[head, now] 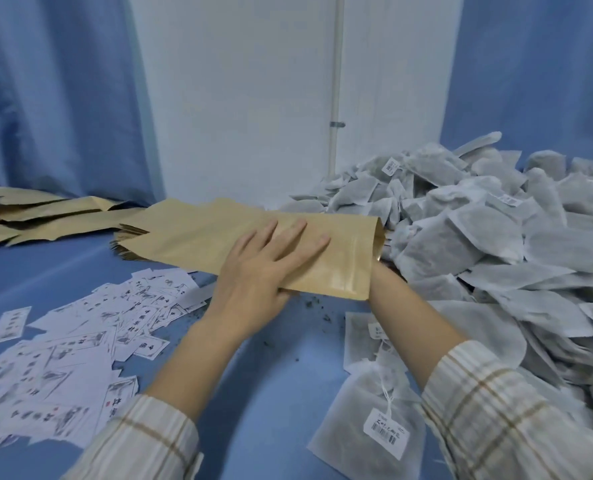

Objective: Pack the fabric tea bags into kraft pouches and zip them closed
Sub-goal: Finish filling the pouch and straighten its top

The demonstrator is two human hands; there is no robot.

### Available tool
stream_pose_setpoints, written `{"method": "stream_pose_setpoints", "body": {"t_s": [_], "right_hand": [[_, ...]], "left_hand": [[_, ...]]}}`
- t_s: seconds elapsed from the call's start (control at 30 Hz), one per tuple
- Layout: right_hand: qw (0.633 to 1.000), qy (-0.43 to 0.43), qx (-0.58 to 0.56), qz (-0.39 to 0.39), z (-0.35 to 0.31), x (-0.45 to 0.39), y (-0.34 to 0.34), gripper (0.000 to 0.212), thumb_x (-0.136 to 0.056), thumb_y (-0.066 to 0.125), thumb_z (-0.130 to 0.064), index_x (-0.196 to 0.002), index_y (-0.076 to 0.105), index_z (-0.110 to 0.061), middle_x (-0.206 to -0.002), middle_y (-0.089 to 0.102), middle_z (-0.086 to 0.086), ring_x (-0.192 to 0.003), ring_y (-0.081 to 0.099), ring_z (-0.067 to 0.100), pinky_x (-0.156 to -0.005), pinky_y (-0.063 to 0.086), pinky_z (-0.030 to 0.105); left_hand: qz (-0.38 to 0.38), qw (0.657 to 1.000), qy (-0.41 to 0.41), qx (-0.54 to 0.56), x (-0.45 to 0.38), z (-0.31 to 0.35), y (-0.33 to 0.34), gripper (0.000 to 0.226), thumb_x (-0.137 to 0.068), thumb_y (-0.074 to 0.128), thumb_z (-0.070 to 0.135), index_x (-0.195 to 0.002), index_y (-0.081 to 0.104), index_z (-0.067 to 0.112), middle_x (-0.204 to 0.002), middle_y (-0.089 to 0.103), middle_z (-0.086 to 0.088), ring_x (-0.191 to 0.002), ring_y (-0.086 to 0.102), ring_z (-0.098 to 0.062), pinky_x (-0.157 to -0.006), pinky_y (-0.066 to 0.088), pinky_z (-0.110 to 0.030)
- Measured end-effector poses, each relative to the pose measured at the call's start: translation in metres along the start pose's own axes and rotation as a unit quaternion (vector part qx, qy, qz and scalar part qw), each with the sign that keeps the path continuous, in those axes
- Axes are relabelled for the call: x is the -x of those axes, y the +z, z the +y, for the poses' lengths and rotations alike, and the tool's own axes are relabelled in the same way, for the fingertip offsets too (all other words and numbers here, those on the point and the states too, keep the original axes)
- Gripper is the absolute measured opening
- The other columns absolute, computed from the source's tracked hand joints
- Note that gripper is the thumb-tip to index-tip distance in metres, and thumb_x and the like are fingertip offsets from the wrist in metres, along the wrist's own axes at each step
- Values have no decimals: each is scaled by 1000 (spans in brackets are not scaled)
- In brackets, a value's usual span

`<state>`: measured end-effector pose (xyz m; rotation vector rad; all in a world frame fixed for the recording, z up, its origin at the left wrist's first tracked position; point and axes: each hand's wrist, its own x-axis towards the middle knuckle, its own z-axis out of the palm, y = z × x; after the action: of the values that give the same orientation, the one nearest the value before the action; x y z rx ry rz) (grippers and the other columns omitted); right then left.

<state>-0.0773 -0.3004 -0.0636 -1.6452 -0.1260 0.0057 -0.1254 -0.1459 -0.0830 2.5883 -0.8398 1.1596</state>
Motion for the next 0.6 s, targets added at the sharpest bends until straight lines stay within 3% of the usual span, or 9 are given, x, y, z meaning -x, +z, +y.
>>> {"method": "stream_pose_setpoints", "body": {"t_s": [0.07, 0.13, 0.23, 0.3, 0.33, 0.37, 0.47, 0.53, 0.6], "right_hand": [[1000, -23, -2, -16, -14, -2, 0, 26, -99, 36, -8, -116, 55, -9, -109, 61, 0, -101, 57, 18, -65, 51, 22], [996, -59, 57, -40, -32, 3, 3, 22, -89, 50, -19, -76, 66, -28, -69, 67, -15, -69, 62, 2, -57, 48, 17], [990, -49, 116, -65, -48, 4, 15, 45, -74, 57, -14, -35, 57, -36, -34, 44, -20, -33, 39, -7, -43, 31, 8], [979, -90, 181, -29, -53, -1, 24, 66, -80, 51, 4, -21, 45, -24, -24, 31, -13, -26, 29, 0, -41, 24, 14], [985, -89, 146, -20, -59, -1, 31, 69, -82, 45, 10, -18, 36, -15, -24, 26, -10, -26, 26, 2, -43, 21, 17], [988, -91, 122, -8, -66, -1, 41, 72, -85, 41, 11, -21, 28, -20, -29, 24, -11, -28, 24, 3, -44, 21, 18], [991, -121, 28, -48, -84, -11, 75, 47, -97, 28, 4, -56, 32, -19, -46, 33, 0, -38, 37, 4, -40, 30, 11], [985, -128, 63, -93, -90, -13, 102, 41, -100, 26, -2, -63, 35, -18, -57, 36, 3, -51, 36, 10, -40, 32, 11], [977, -135, 62, -153, -91, -11, 131, 41, -99, 29, -3, -62, 36, -17, -52, 38, 3, -48, 38, 9, -33, 31, 8]], "left_hand": [[15, 998, -23, 49, 0, -8, -4, 66, -72, 52, 6, -134, 50, 26, -136, 54, 0, -122, 52, -34, -95, 45, -43], [47, 992, -59, 105, 0, -17, -11, 56, -77, 48, 6, -128, 57, 27, -125, 62, 6, -112, 59, -21, -88, 48, -31], [111, 986, -76, 102, -1, -25, -19, 36, -83, 57, 7, -113, 69, 22, -100, 72, 4, -87, 60, -12, -67, 42, -20], [128, 983, -73, 107, -5, -32, -25, 33, -84, 59, 3, -110, 71, 19, -99, 71, 6, -92, 56, -9, -67, 39, -17], [133, 983, -67, 104, -7, -37, -30, 34, -85, 55, 4, -111, 71, 18, -100, 70, 8, -94, 55, -8, -69, 39, -16], [137, 984, -60, 95, -8, -42, -36, 36, -84, 50, 6, -111, 70, 18, -101, 69, 9, -95, 54, -8, -71, 39, -15], [151, 986, -62, 22, -7, -59, -59, 44, -78, 57, -9, -110, 71, 17, -106, 70, 3, -98, 51, -8, -76, 33, -6], [161, 983, -83, -25, 0, -72, -73, 45, -74, 64, -13, -108, 72, 15, -103, 71, 1, -96, 51, -9, -76, 29, 0], [162, 981, -95, -58, 14, -89, -90, 39, -77, 64, -11, -107, 72, 13, -103, 72, -2, -89, 60, -12, -73, 31, -5]]}}
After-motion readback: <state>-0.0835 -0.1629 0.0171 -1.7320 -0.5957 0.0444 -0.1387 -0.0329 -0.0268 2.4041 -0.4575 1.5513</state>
